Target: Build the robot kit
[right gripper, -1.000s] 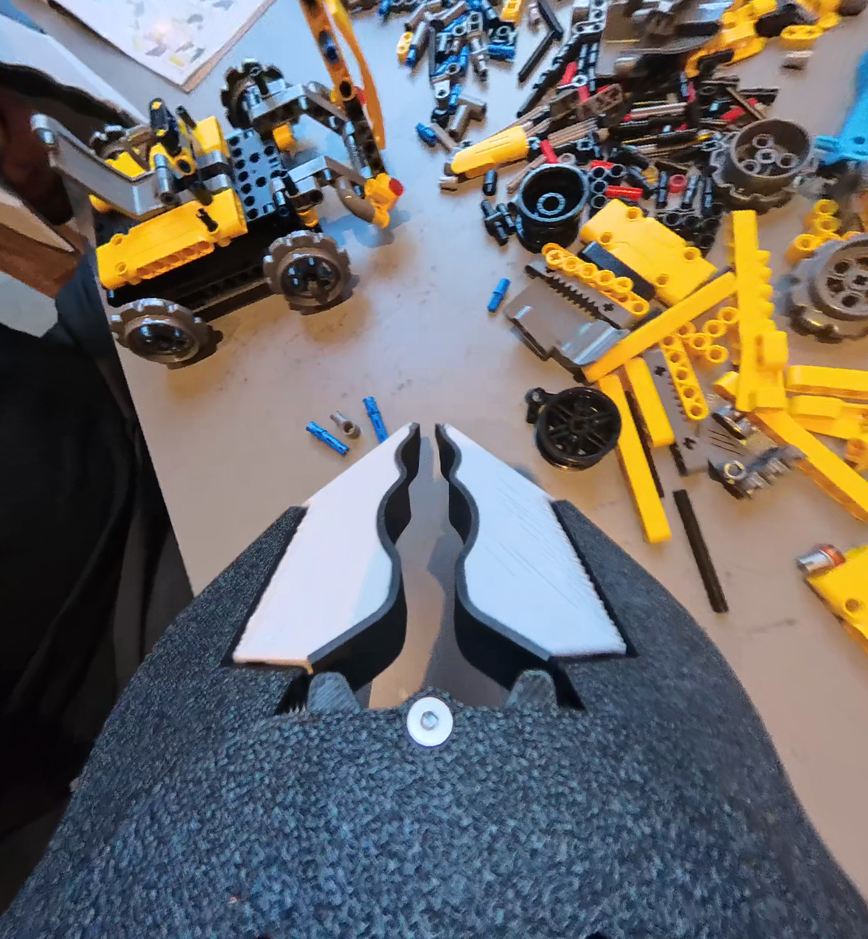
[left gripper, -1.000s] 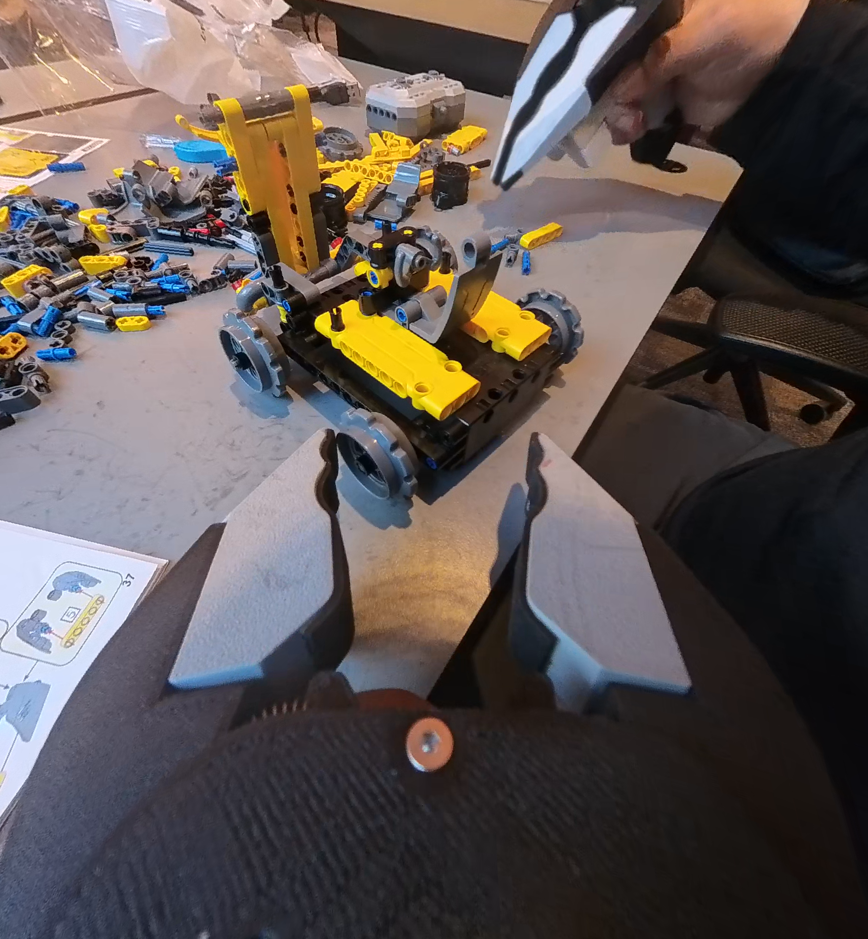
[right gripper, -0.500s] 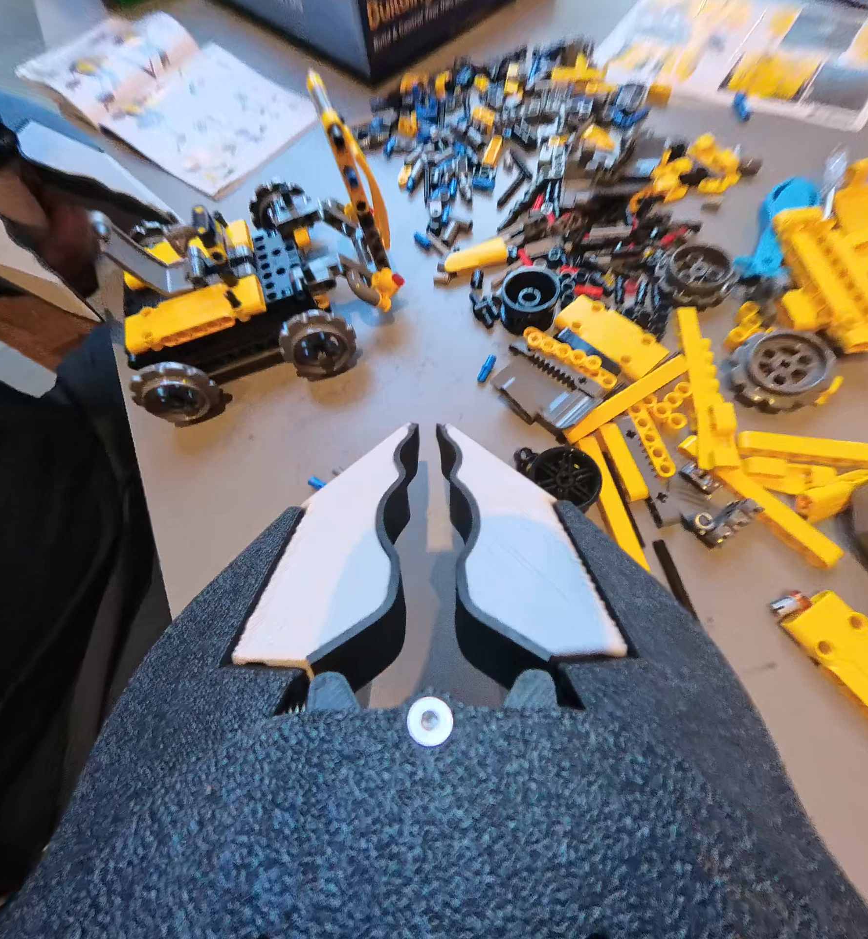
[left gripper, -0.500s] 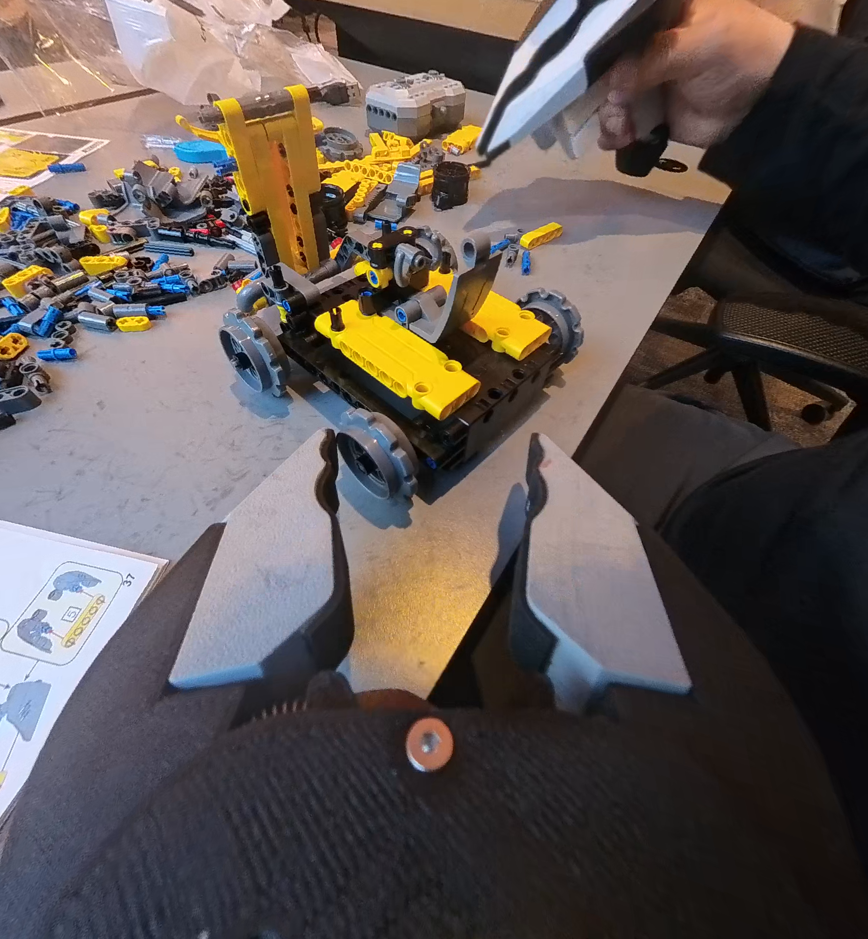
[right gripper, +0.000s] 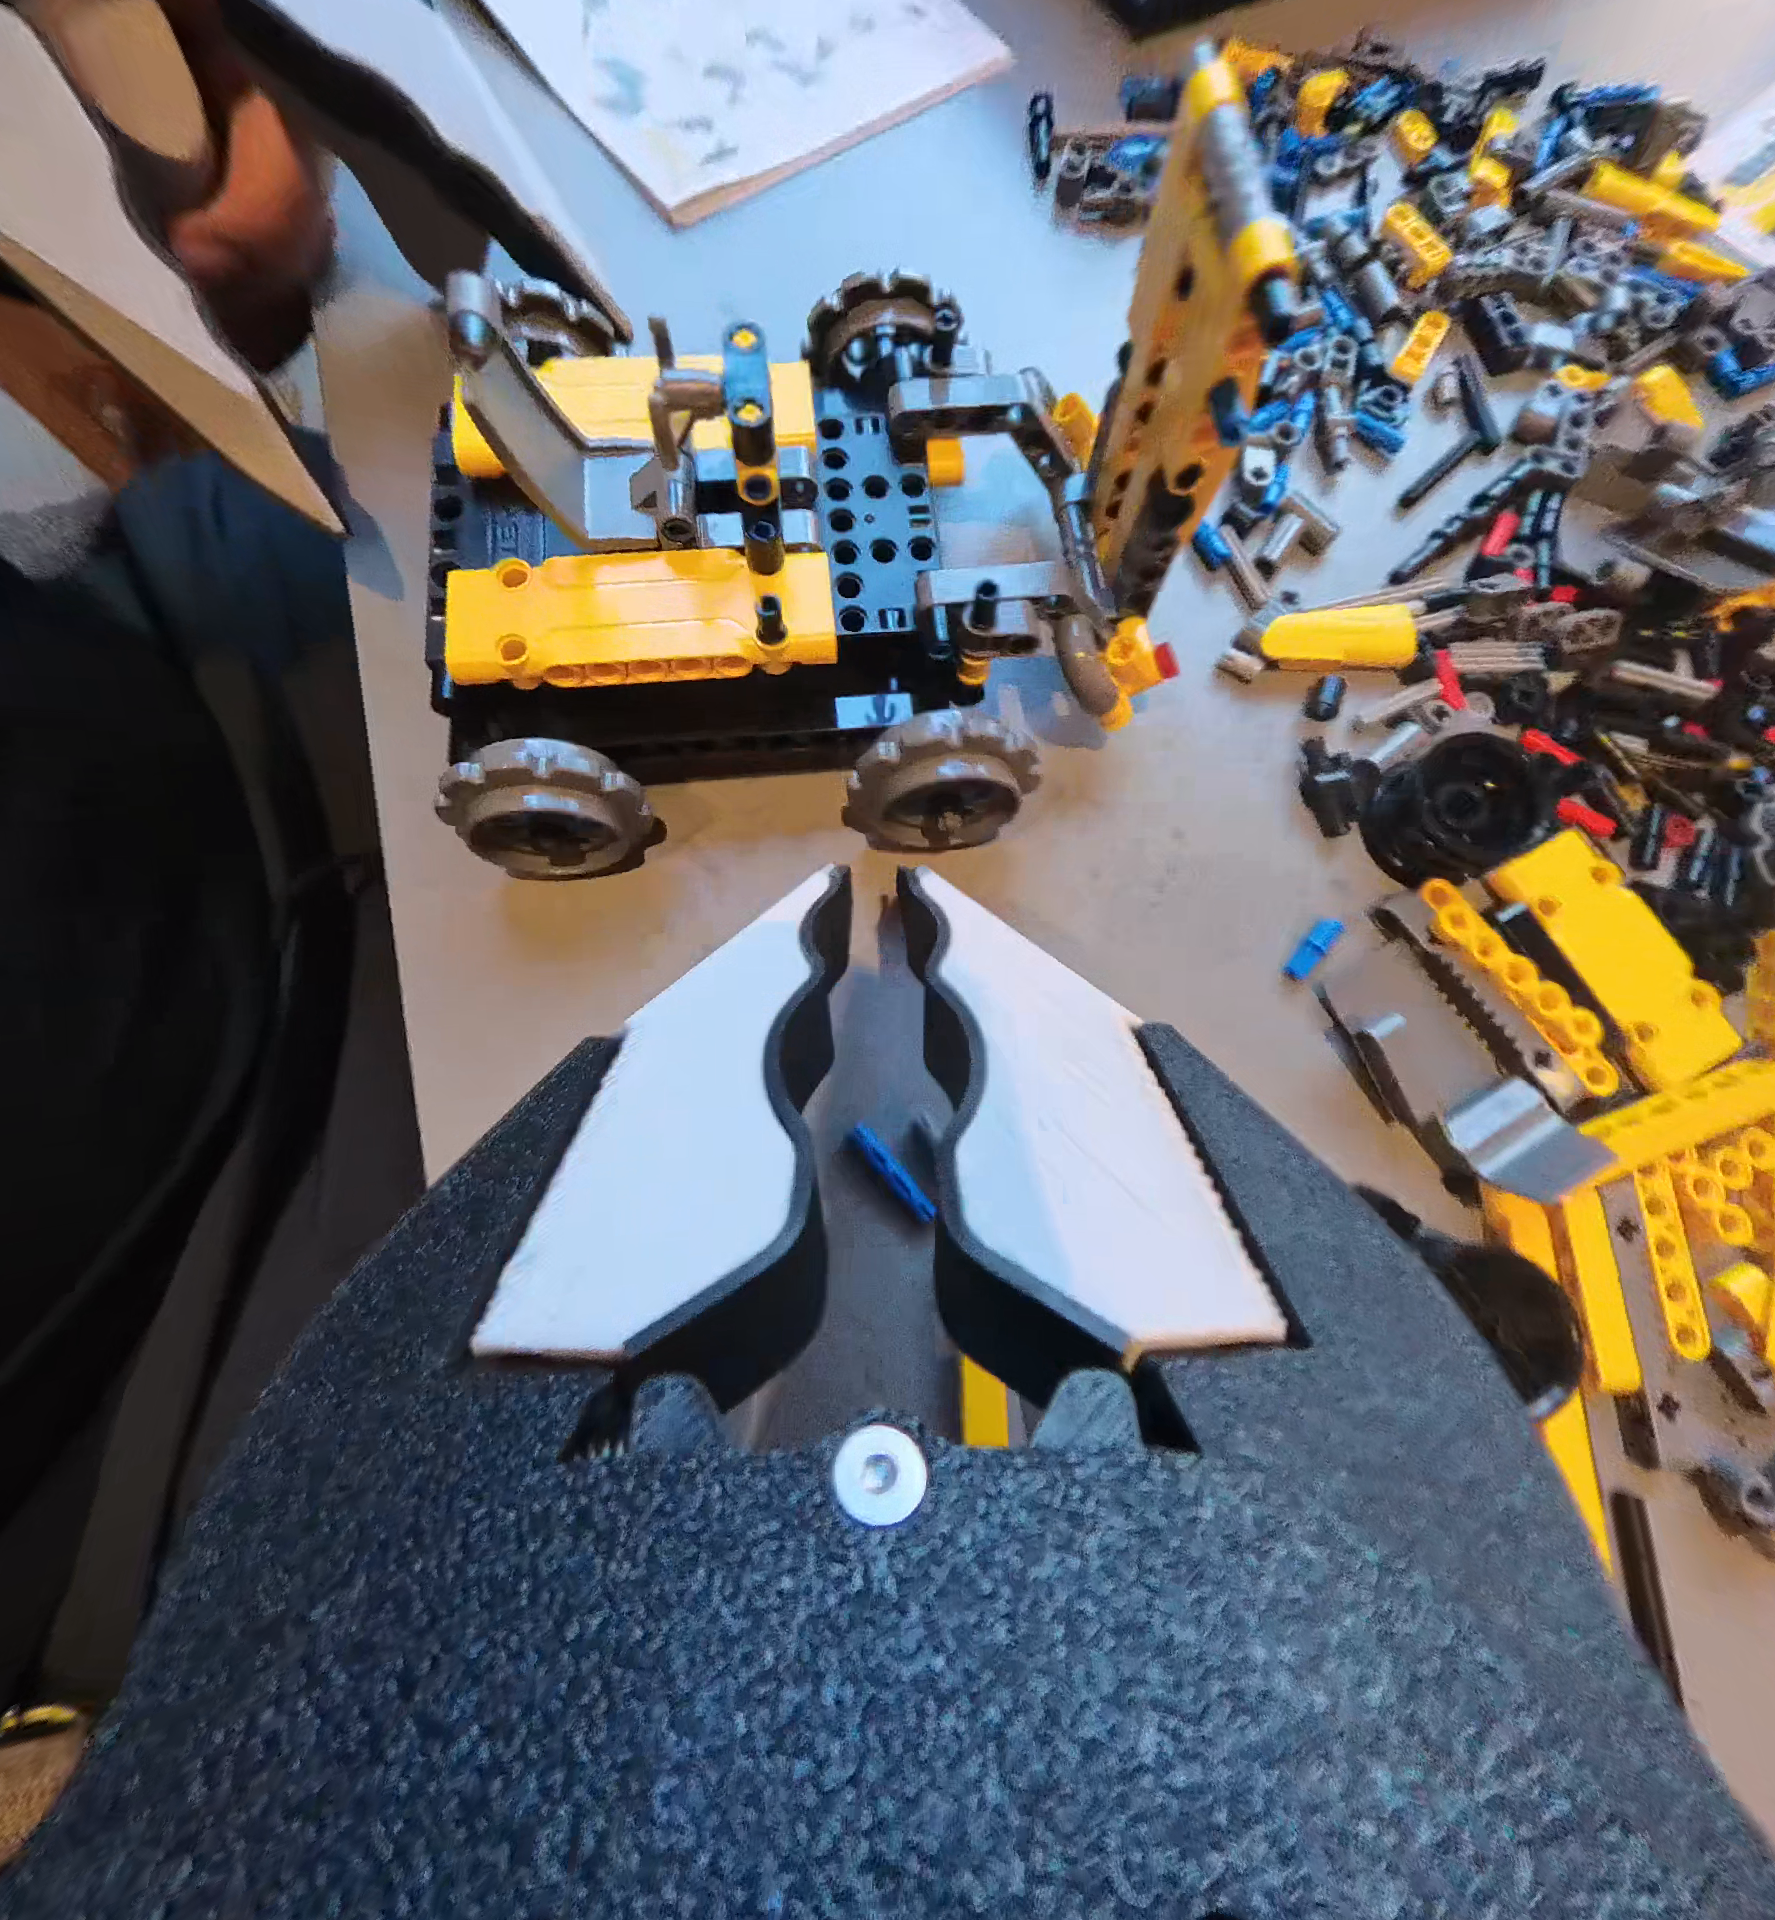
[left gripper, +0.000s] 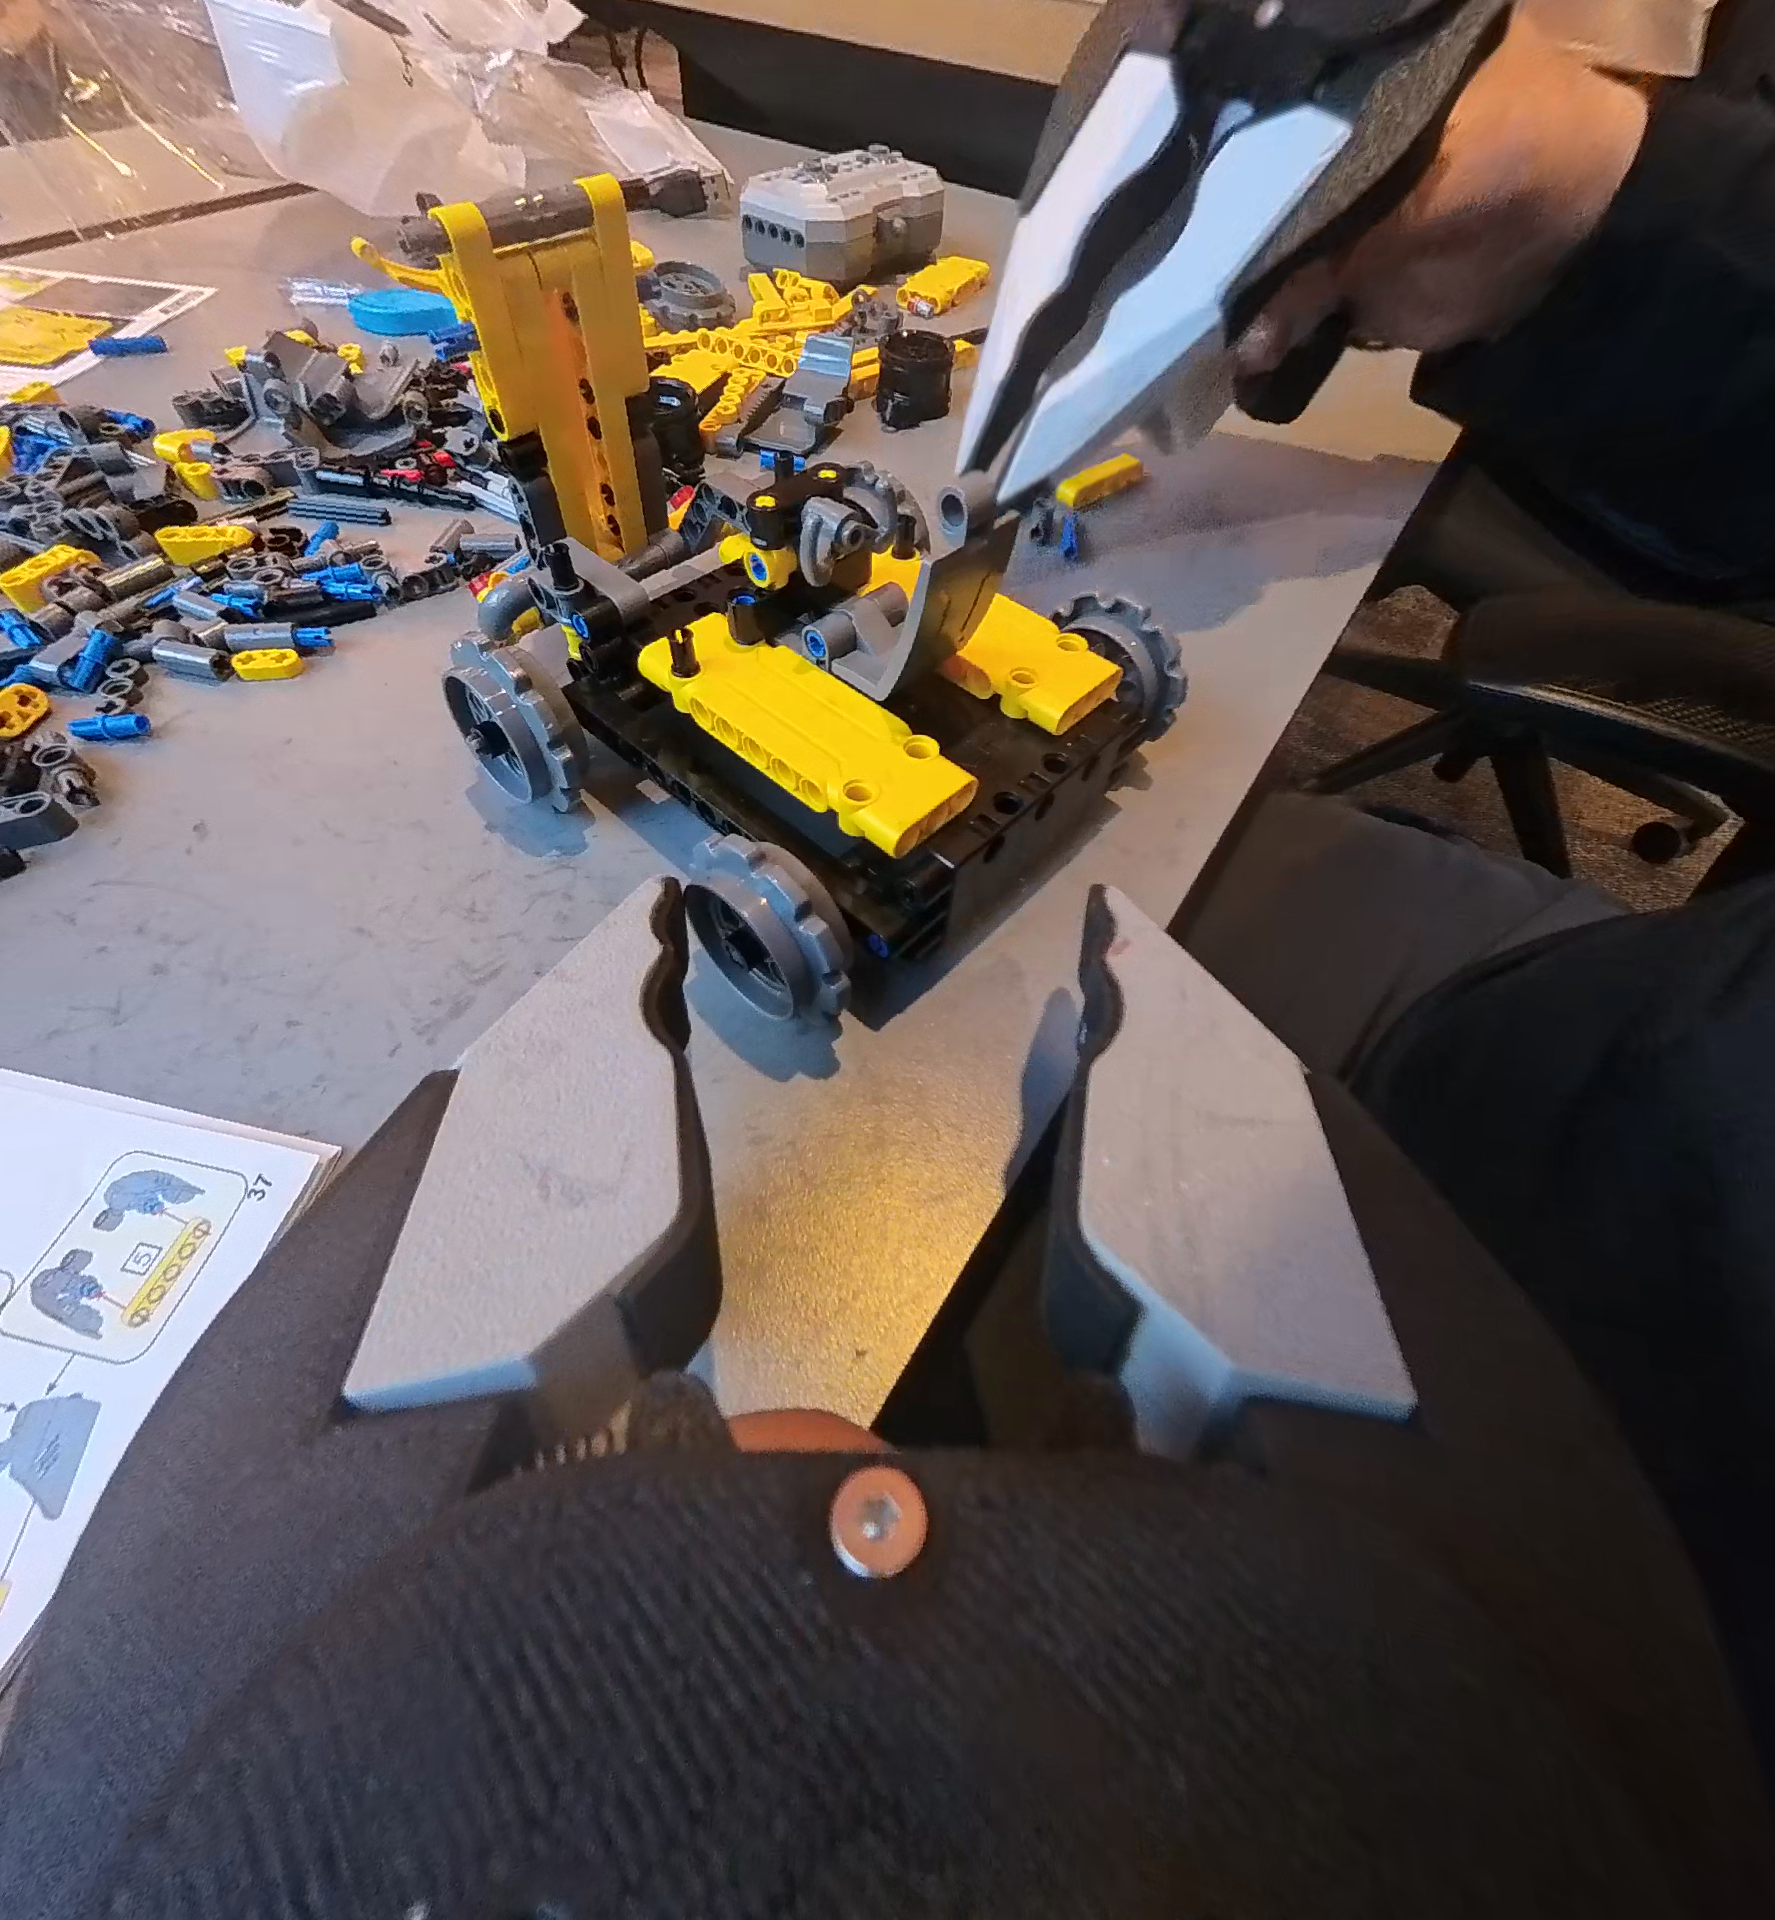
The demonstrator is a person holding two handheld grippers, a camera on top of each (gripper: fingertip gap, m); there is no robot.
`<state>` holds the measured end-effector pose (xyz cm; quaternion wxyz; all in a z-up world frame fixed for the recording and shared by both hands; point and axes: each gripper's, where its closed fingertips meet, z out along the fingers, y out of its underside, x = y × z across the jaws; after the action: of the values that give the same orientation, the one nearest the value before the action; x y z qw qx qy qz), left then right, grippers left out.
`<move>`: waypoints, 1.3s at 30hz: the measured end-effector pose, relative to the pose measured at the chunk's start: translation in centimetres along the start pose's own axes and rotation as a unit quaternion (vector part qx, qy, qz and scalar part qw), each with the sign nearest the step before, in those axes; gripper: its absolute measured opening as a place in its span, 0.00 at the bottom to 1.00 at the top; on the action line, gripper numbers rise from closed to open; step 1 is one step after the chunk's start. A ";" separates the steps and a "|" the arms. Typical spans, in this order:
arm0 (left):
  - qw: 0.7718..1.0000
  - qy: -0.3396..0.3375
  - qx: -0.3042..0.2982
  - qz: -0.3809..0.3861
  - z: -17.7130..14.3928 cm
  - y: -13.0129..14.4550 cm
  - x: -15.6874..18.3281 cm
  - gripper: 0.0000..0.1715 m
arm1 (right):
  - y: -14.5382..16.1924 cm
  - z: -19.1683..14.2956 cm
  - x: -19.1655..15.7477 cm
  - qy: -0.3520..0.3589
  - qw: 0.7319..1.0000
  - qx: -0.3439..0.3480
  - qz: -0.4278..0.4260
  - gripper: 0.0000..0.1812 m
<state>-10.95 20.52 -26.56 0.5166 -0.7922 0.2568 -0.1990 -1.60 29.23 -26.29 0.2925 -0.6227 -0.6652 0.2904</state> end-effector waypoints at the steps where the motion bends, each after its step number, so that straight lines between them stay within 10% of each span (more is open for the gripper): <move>1: 1.000 0.000 0.000 0.001 0.0 0.0 0.0 0.43 | 0.1 0.6 -0.1 0.004 1.000 -0.016 -0.009 0.05; 24: 0.999 -0.023 0.040 -0.029 -1.4 -1.3 -1.3 0.42 | -3.5 5.9 -1.1 0.010 0.996 -0.048 -0.068 0.06; 39: 0.999 -0.022 0.037 -0.028 -1.3 -1.2 -1.2 0.42 | -1.4 -5.0 3.2 0.105 0.993 0.025 0.055 0.07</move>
<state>-12.43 20.75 -25.05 0.5453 -0.7836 0.2158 -0.2052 1.04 32.47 -21.88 0.3602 -0.6777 -0.5879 0.2554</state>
